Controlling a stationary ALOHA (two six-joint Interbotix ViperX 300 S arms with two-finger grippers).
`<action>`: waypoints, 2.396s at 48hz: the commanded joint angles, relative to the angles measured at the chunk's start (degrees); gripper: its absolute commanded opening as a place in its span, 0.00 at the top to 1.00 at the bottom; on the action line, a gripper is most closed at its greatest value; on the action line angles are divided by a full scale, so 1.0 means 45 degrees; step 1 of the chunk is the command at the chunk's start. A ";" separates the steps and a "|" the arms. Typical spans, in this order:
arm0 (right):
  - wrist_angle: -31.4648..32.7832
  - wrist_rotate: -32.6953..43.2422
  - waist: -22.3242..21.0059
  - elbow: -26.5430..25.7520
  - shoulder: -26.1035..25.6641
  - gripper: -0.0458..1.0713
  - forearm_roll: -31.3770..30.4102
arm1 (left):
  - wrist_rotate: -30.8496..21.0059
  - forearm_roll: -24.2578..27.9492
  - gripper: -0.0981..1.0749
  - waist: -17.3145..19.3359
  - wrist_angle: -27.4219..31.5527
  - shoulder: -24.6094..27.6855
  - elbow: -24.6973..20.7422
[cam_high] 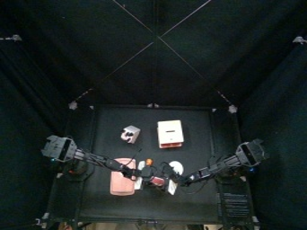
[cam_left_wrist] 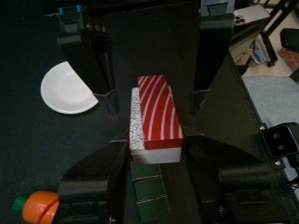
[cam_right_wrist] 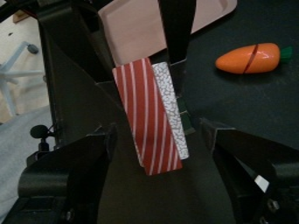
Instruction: Put salmon sushi on plate
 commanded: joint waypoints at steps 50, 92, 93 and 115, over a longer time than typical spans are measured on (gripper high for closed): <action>0.2812 0.0059 -0.0840 0.1992 -0.4434 0.03 -0.0176 | -0.0020 -0.2422 0.45 -0.0547 0.5371 -0.3730 0.2656; 0.4180 0.0078 -0.1777 0.3594 -0.7813 0.03 -0.0996 | -0.1855 -0.6973 0.45 -0.3242 1.3047 -0.2500 0.1602; 0.4180 0.0078 -0.1777 0.3594 -0.7813 0.03 -0.0977 | -0.2070 -0.6973 0.45 -0.3340 1.3223 -0.2480 0.1602; 0.4180 0.0176 -0.1699 0.3770 -0.7793 0.03 -0.0801 | -0.7520 -0.6777 0.45 -0.6133 1.6387 -0.1230 0.1992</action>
